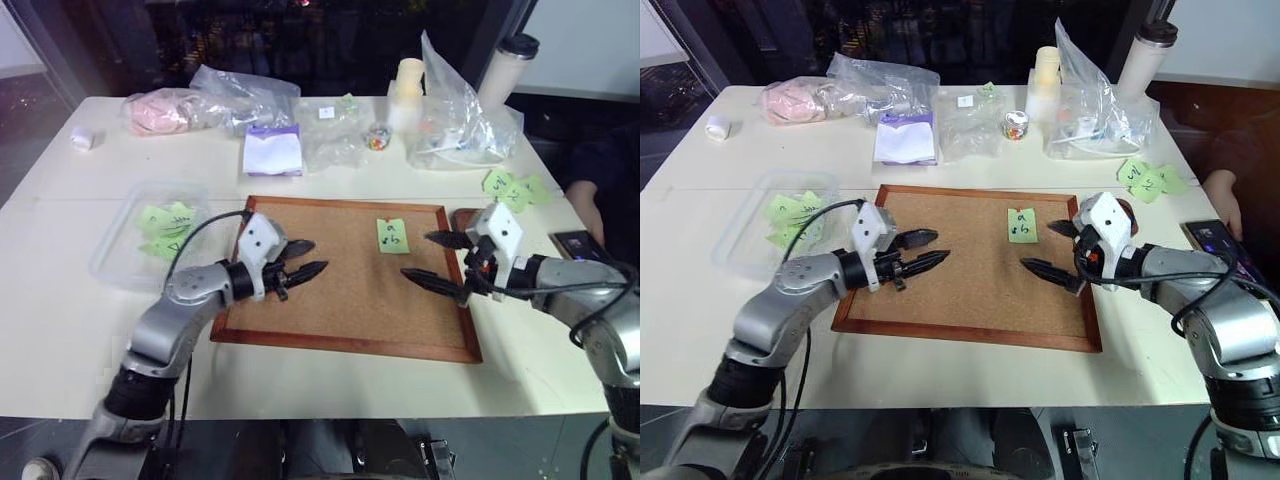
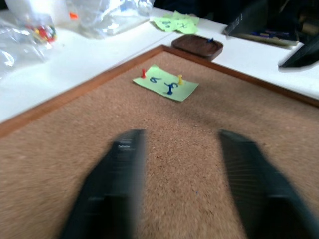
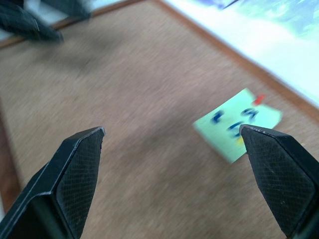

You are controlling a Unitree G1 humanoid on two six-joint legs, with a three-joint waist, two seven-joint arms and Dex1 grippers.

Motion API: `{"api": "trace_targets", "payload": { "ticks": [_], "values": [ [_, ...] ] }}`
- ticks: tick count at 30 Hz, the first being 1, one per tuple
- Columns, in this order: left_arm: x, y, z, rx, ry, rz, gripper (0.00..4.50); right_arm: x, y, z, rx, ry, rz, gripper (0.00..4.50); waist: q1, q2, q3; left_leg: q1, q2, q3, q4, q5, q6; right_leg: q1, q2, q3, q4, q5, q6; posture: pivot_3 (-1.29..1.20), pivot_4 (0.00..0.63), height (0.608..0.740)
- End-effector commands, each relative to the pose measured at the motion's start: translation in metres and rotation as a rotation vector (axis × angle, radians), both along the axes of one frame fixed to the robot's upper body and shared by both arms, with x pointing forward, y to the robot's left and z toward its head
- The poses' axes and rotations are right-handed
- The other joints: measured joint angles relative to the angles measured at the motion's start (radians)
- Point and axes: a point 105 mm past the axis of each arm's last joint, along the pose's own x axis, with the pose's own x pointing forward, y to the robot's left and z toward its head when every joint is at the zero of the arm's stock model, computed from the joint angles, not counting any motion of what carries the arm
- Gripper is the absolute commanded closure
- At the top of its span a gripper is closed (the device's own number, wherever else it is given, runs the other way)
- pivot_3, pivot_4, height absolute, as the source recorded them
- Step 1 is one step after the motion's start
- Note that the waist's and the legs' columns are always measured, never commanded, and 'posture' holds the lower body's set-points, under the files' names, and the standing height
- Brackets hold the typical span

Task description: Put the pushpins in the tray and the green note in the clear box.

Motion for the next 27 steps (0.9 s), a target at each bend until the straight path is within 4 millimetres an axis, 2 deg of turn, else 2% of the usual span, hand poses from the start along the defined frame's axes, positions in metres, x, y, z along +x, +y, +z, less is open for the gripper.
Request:
{"api": "trace_targets", "payload": {
  "ticks": [1, 2, 3, 7, 15, 18, 20, 27],
  "values": [
    [0.004, -0.011, 0.002, 0.001, -0.050, -0.016, 3.89, 0.016, -0.005, 0.013, 0.037, -0.045, -0.079, 0.00, 0.001, 0.000, 0.000, 0.000, 0.000, 0.000, 0.000, 0.000, 0.000, -0.001, 0.000, 0.000, 0.000, 0.000, 0.000, 0.00, 0.150, 0.740],
    [0.004, -0.017, -0.003, 0.008, -0.045, -0.027, 4.38, 0.022, -0.006, 0.012, 0.037, -0.047, -0.100, 0.00, 0.001, 0.000, 0.000, 0.000, 0.000, 0.000, 0.000, 0.000, 0.000, -0.001, 0.000, 0.000, 0.000, 0.000, 0.000, 0.00, 0.150, 0.740],
    [0.004, -0.022, -0.008, 0.013, -0.040, -0.039, 4.46, 0.028, -0.006, 0.011, 0.038, -0.042, -0.119, 0.00, 0.002, 0.000, 0.000, 0.000, 0.000, 0.000, 0.000, 0.000, 0.000, -0.001, 0.000, 0.000, 0.001, 0.000, 0.000, 0.00, 0.150, 0.740],
    [0.009, -0.032, -0.022, 0.024, -0.032, -0.034, 4.46, 0.049, -0.003, 0.004, 0.022, -0.018, -0.172, 0.00, 0.001, 0.000, 0.000, 0.000, 0.000, 0.001, 0.000, 0.000, 0.000, -0.001, 0.000, 0.000, 0.000, 0.000, 0.000, 0.00, 0.150, 0.740],
    [0.019, -0.033, -0.035, 0.026, -0.031, 0.009, 4.46, 0.085, 0.009, -0.011, -0.004, 0.007, -0.221, 0.00, 0.000, 0.001, 0.000, 0.000, 0.000, 0.001, 0.000, 0.000, 0.000, -0.002, 0.000, 0.001, 0.002, 0.000, 0.000, 0.00, 0.150, 0.740],
    [0.017, -0.032, -0.039, 0.032, -0.029, 0.009, 4.50, 0.093, 0.015, -0.015, -0.003, 0.010, -0.213, 0.88, 0.001, 0.001, -0.001, 0.000, 0.000, 0.002, 0.000, 0.001, -0.001, -0.002, -0.001, 0.001, 0.002, 0.000, 0.000, 0.00, 0.150, 0.740],
    [0.017, -0.031, -0.040, 0.034, -0.029, 0.015, 4.50, 0.098, 0.018, -0.016, -0.002, 0.012, -0.211, 1.81, 0.001, 0.001, -0.001, 0.000, 0.000, 0.002, 0.000, 0.001, -0.001, -0.002, -0.001, 0.001, 0.002, 0.000, 0.000, 0.00, 0.150, 0.740],
    [0.015, -0.028, -0.042, 0.032, -0.025, 0.033, 4.50, 0.110, 0.019, -0.025, 0.004, 0.033, -0.231, 1.81, -0.001, 0.002, -0.001, 0.000, 0.000, 0.002, 0.000, 0.001, -0.001, -0.002, -0.001, 0.001, 0.002, 0.000, 0.000, 0.00, 0.150, 0.740]
  ]
}}
